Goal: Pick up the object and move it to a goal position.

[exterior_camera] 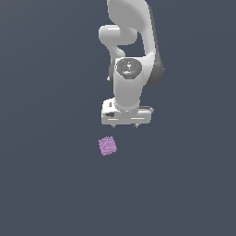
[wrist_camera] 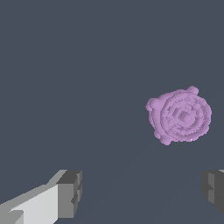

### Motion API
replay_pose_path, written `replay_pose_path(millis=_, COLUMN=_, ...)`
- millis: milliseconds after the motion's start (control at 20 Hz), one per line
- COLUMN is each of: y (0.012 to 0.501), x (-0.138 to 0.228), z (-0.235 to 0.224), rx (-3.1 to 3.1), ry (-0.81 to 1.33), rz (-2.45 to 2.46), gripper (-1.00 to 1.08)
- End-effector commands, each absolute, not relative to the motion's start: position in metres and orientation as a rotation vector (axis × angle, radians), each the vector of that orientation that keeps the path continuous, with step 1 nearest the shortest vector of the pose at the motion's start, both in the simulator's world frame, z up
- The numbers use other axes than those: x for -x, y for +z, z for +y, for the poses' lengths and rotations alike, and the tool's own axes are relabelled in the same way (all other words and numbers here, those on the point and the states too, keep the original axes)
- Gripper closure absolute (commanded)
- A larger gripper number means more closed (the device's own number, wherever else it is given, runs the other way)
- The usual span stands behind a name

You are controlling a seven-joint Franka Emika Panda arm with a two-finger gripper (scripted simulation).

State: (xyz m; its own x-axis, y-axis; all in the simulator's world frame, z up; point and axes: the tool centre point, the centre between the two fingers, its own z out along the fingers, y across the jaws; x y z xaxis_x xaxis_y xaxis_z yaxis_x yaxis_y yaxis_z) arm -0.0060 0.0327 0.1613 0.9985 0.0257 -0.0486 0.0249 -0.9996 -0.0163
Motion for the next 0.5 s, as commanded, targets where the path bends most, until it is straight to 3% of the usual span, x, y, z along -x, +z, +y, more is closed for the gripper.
replay_pose_path(millis=0, y=0.161, x=0.006, z=0.033, rx=3.125, ry=0.076, rz=-0.040, gripper=-0.92)
replay_pose_path(millis=450, y=0.175, x=0.002, z=0.053, rx=3.139, ry=0.029, rz=-0.114, gripper=-0.92)
